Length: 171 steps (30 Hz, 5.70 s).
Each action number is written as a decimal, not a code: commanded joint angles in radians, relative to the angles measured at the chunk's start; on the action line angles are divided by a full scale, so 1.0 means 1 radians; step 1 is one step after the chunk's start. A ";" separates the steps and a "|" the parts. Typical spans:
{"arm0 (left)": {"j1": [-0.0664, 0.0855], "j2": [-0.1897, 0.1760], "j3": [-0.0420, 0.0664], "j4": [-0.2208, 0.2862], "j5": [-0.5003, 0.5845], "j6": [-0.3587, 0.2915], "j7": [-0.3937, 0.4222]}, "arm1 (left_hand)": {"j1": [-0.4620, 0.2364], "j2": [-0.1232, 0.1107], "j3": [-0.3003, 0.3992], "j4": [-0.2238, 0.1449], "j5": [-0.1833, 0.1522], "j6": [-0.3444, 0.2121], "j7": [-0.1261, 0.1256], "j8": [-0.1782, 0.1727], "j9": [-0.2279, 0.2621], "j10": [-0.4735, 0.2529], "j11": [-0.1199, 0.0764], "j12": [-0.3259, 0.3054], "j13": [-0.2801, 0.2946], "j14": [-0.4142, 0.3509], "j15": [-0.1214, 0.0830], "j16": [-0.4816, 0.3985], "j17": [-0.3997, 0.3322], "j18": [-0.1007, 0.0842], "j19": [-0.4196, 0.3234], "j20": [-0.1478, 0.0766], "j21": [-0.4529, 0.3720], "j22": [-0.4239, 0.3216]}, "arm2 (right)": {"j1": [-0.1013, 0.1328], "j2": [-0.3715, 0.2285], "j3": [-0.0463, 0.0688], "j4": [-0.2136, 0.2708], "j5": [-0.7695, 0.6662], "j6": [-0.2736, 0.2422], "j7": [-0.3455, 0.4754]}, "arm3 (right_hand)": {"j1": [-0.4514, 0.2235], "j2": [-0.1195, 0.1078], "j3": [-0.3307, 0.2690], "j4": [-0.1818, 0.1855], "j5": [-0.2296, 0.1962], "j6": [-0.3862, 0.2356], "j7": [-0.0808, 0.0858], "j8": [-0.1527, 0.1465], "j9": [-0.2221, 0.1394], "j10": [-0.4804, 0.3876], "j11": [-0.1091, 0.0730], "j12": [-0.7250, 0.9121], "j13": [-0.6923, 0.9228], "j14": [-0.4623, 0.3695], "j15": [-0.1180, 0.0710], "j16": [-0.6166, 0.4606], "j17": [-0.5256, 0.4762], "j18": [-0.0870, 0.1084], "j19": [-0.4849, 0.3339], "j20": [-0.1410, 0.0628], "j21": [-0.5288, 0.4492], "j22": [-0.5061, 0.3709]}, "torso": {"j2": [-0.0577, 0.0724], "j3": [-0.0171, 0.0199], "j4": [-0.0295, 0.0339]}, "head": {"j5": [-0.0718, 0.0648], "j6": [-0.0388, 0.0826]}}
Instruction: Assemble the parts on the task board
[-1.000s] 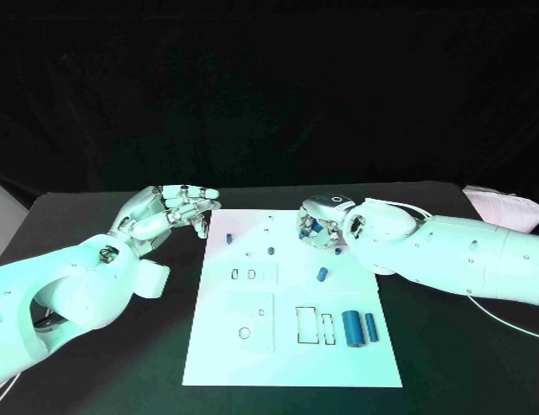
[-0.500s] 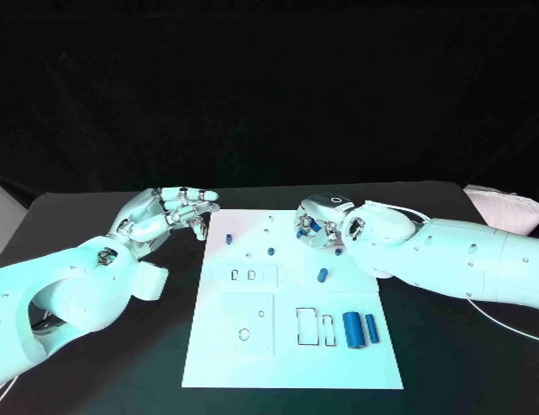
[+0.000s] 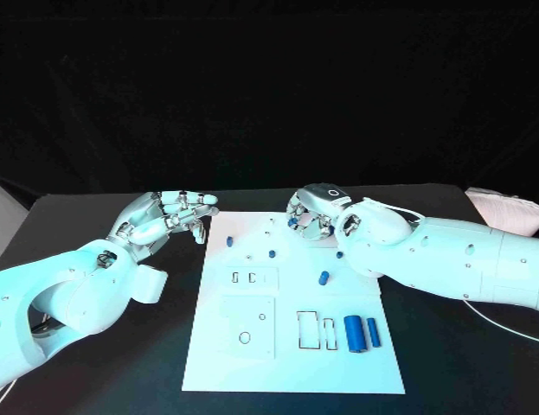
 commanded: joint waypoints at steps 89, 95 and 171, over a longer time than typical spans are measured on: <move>0.003 0.001 0.001 -0.004 -0.001 0.036 -0.017 | 0.000 -0.002 0.011 -0.005 -0.001 -0.015 0.003 -0.003 0.002 -0.012 0.006 -0.010 0.000 -0.010 0.004 0.007 0.002 0.004 -0.003 0.005 0.016 0.009 | 0.008 -0.054 0.010 0.037 0.070 -0.097 -0.025 | 0.166 -0.006 -0.416 0.239 0.017 -0.177 0.042 -0.113 0.051 -0.212 0.020 0.119 -0.029 -0.020 0.028 -0.121 -0.240 0.041 -0.075 0.025 -0.306 -0.331 | 0.017 0.0037 -0.0056 | 0.001 -0.004; 0.003 0.003 0.001 -0.010 0.000 0.041 -0.018 | 0.000 -0.002 0.012 -0.005 -0.001 -0.016 0.003 -0.003 0.002 -0.012 0.006 -0.010 0.000 -0.010 0.004 0.008 0.002 0.004 -0.004 0.006 0.017 0.010 | 0.032 -0.160 0.015 0.100 0.151 -0.067 -0.051 | 0.140 -0.051 -0.414 0.264 0.013 -0.155 0.010 -0.109 0.054 0.033 -0.032 0.324 0.084 0.015 -0.010 -0.033 -0.082 0.014 -0.030 -0.004 -0.178 -0.177 | 0.014 0.0101 -0.0148 | -0.003 -0.001; 0.002 0.013 0.001 -0.033 -0.002 0.057 -0.030 | 0.001 -0.002 0.015 -0.006 -0.001 -0.020 0.007 -0.005 0.003 -0.017 0.009 -0.013 0.000 -0.011 0.006 0.009 0.003 0.004 -0.008 0.008 0.024 0.015 | 0.002 -0.104 0.016 -0.011 0.235 0.061 -0.054 | 0.168 0.035 -0.430 0.259 0.172 -0.138 0.022 -0.036 0.078 0.300 -0.015 1.497 1.468 0.094 0.012 0.172 0.383 -0.072 0.096 0.016 0.191 0.270 | 0.019 0.0136 -0.0135 | -0.008 -0.044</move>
